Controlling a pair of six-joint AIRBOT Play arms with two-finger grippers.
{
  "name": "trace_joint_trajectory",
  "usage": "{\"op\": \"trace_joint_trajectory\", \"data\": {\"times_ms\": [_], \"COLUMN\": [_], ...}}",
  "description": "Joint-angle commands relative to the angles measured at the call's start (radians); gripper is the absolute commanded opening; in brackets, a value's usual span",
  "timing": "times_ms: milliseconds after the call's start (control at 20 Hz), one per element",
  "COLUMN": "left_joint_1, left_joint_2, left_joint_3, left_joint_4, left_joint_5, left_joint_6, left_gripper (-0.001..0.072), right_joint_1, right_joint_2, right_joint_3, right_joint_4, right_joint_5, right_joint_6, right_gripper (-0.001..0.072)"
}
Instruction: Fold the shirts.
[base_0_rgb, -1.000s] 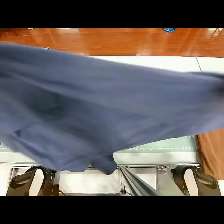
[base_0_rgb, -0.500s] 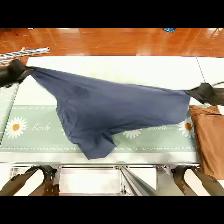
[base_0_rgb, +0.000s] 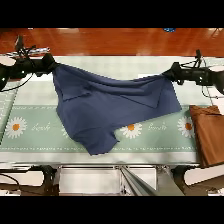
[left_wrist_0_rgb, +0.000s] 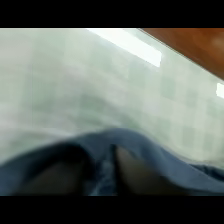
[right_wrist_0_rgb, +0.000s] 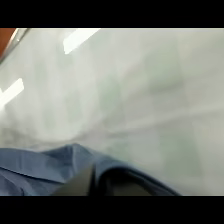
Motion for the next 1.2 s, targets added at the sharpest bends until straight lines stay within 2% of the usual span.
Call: {"op": "trace_joint_trajectory", "data": {"times_ms": [0, 100, 250, 350, 450, 550, 700, 850, 1000, 1150], "left_joint_1": [0.034, 0.116, 0.228, 0.250, 0.249, 0.260, 0.318, 0.413, 0.430, 0.389], "left_joint_2": [-0.054, -0.054, -0.029, 0.029, 0.132, 0.266, 0.491, 0.640, 0.674, 0.674], "left_joint_3": [0.107, 0.167, 0.172, 0.097, -0.053, -0.245, -0.561, -0.808, -0.977, -1.074], "left_joint_4": [0.000, 0.003, 0.016, 0.080, 0.165, 0.251, 0.266, 0.235, 0.148, 0.017], "left_joint_5": [-0.196, -0.402, -0.713, -0.776, -0.761, -0.676, -0.518, -0.484, -0.452, -0.367], "left_joint_6": [-0.010, -0.010, -0.030, -0.066, -0.071, -0.065, -0.064, -0.070, -0.045, -0.040], "left_gripper": [0.0509, 0.0507, 0.0506, 0.0506, 0.0506, 0.0506, 0.0506, 0.0506, 0.0506, 0.0506], "right_joint_1": [-0.001, -0.055, -0.166, -0.218, -0.235, -0.260, -0.285, -0.284, -0.279, -0.261], "right_joint_2": [-0.120, -0.120, -0.102, -0.050, 0.028, 0.127, 0.309, 0.449, 0.483, 0.483], "right_joint_3": [0.183, 0.264, 0.327, 0.322, 0.274, 0.144, -0.174, -0.394, -0.483, -0.492], "right_joint_4": [0.023, 0.026, 0.012, -0.175, -0.404, -0.520, -0.519, -0.507, -0.377, -0.369], "right_joint_5": [-0.002, 0.106, 0.346, 0.457, 0.471, 0.431, 0.294, 0.202, 0.191, 0.194], "right_joint_6": [0.095, 0.101, 0.123, 0.126, 0.150, 0.181, 0.129, 0.067, 0.021, 0.005], "right_gripper": [0.0413, 0.0413, 0.0401, 0.0401, 0.0401, 0.0403, 0.0405, 0.0405, 0.0406, 0.0405]}}
